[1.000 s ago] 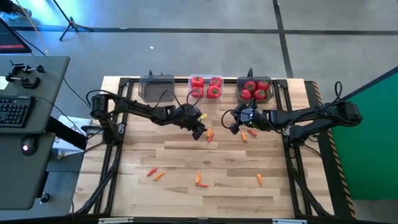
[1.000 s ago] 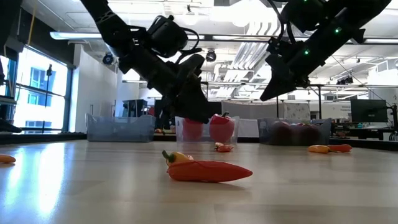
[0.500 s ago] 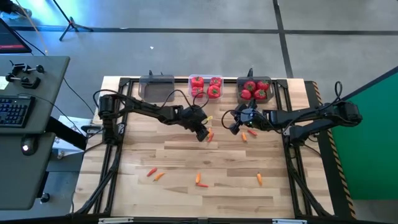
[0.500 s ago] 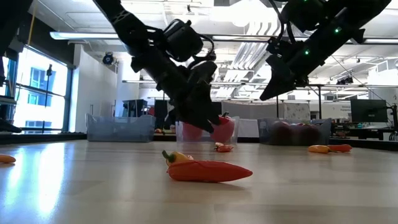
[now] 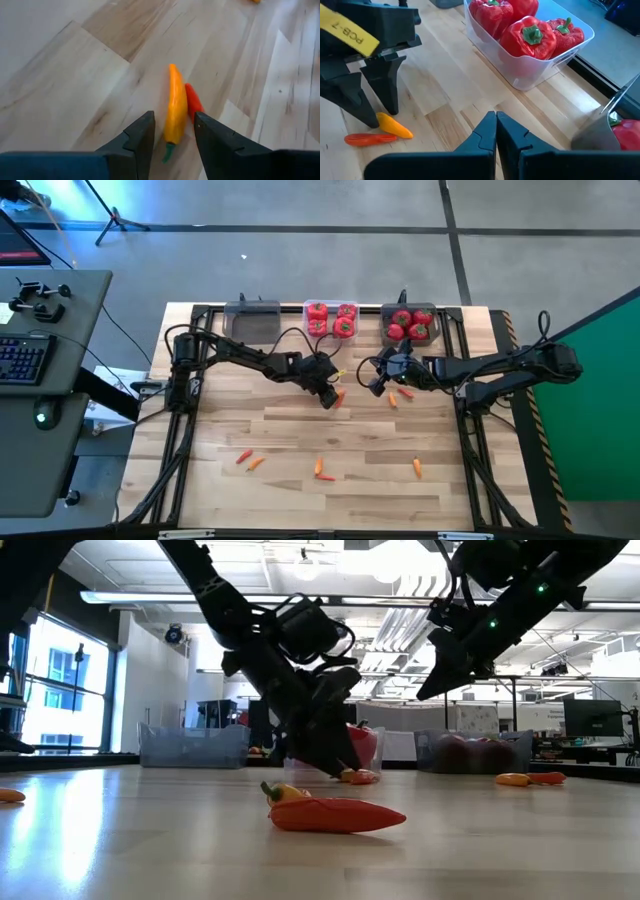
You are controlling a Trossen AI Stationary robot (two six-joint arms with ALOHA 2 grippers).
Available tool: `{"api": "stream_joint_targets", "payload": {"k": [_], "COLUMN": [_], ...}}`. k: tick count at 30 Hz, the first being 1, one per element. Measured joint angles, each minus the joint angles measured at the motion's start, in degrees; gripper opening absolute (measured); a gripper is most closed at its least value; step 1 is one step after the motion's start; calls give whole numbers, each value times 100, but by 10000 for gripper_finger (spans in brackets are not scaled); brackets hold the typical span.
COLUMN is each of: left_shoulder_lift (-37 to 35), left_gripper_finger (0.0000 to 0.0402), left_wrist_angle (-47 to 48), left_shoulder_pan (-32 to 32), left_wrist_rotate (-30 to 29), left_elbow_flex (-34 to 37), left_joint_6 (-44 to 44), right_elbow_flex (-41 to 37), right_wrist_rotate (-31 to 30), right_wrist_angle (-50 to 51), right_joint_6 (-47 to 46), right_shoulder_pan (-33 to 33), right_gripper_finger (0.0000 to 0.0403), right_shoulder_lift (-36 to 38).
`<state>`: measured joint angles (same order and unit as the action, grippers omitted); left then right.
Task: Sort produce into baskets
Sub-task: Put the yellow chili pepper into the left black bin
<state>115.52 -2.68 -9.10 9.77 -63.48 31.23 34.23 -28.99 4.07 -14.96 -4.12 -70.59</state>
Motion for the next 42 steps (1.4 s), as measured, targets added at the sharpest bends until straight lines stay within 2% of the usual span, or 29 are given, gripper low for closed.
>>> {"api": "stream_joint_targets", "payload": {"k": [5,13,21,31,39,42], "left_shoulder_lift": [0,2,-213,-1444,-2962,-3307], "left_gripper_finger": [101,13,4,1,0,0], "left_wrist_angle": [-68,-73,164,2039,2588,2703], "left_shoulder_pan": [4,2,-209,-801,-1468,-1844], "left_wrist_rotate": [-174,-437,-644,-2119,-2837,-2978], "left_elbow_flex": [0,2,8,25,916,1228], "left_joint_6": [-255,-1038,-1491,-1322,-630,-594], "right_elbow_flex": [1,0,1,1,5,5], "right_wrist_rotate": [0,2,2,2,1,0], "right_wrist_angle": [0,-2,-4,-11,-92,-190], "right_joint_6": [8,301,496,498,723,840], "right_shoulder_pan": [0,0,0,0,-1,-2], "right_gripper_finger": [0,0,0,0,0,0], "right_shoulder_lift": [0,0,0,0,2,2]}}
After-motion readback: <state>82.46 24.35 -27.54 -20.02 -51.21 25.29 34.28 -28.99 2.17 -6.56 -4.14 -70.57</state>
